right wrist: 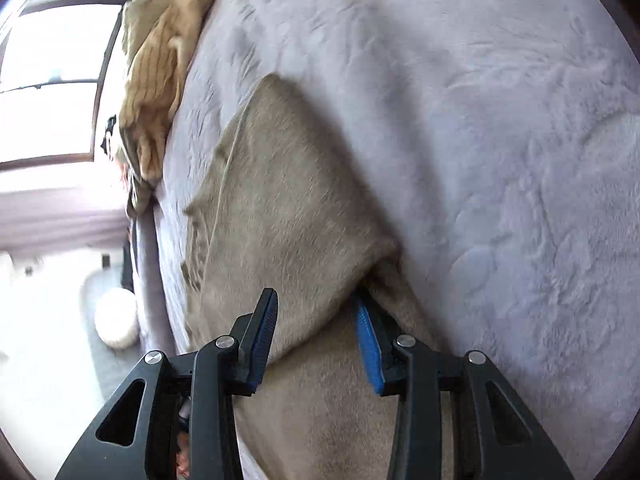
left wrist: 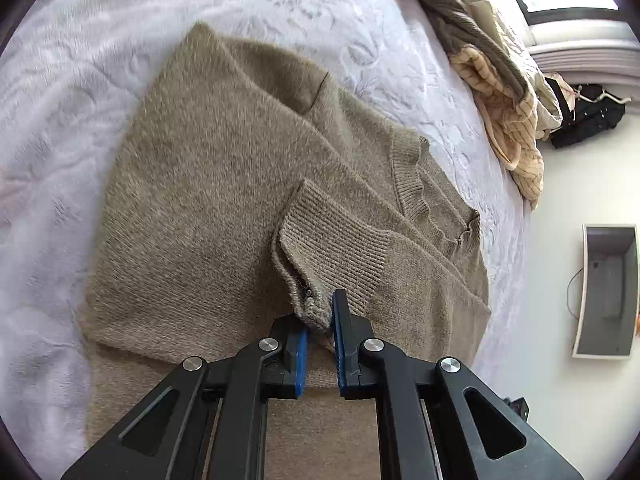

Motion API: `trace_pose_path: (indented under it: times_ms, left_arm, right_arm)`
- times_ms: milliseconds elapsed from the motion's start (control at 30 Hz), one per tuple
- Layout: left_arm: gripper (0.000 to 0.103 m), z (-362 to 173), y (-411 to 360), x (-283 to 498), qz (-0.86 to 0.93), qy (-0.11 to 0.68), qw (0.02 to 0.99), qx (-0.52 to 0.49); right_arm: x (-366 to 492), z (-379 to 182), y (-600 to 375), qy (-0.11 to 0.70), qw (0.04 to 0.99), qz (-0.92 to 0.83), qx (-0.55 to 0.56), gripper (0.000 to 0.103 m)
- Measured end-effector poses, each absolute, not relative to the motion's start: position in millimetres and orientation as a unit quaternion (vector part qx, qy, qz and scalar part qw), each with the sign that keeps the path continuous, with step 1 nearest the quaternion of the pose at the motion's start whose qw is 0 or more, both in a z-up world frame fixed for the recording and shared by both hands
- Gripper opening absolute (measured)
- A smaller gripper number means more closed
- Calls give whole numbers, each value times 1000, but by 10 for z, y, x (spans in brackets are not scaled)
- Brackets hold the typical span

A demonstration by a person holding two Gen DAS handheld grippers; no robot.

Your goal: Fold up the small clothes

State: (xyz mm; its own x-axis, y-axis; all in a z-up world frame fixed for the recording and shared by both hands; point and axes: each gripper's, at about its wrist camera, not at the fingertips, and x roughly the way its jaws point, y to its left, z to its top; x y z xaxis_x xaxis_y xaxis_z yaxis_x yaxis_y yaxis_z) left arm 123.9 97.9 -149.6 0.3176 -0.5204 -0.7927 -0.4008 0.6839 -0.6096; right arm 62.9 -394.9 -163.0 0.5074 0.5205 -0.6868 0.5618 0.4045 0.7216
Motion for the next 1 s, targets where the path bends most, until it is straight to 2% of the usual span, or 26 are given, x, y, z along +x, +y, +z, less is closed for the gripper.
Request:
trace_pose_path:
  times_ms: [33, 67, 233, 333, 433, 700, 767, 800, 833, 1000]
  left_arm:
    - [12, -1439, 965, 1232, -43, 580, 716, -386]
    - [12, -1374, 953, 1223, -47, 576, 723, -377]
    - [12, -1243, 940, 1142, -50, 570, 753, -325]
    - [12, -1470, 1007, 1083, -29, 590, 738, -325]
    - [12, -1558, 1083, 968, -29, 583, 733, -350]
    - [13, -1465, 1144, 992, -29, 582, 728, -361]
    - [38, -1490, 1161, 1019, -18, 591, 721, -361]
    - [63, -1472, 1165, 1017, -13, 587, 728, -353]
    - [72, -1438, 1144, 1013, -11, 580, 737, -347]
    - [73, -1413, 1017, 1105, -9, 589, 748, -305]
  right_arm:
    - [654, -1649, -3956, 492, 670, -17, 555, 19]
    - [700, -1604, -3972, 491, 677, -13, 547, 7]
    - [954, -1174, -3822, 520, 757, 47, 392, 7]
    - [1039, -1345, -3717, 567, 760, 47, 314, 7]
    - [1021, -1501, -3729, 575, 749, 48, 327, 7]
    - [1044, -1503, -3768, 581, 741, 51, 333, 7]
    - [1036, -1499, -3767, 583, 741, 50, 329, 8]
    - [1036, -1496, -3759, 583, 742, 50, 329, 8]
    - [1039, -1501, -3758, 582, 741, 50, 330, 8]
    - [1056, -1511, -3742, 582, 741, 51, 331, 8]
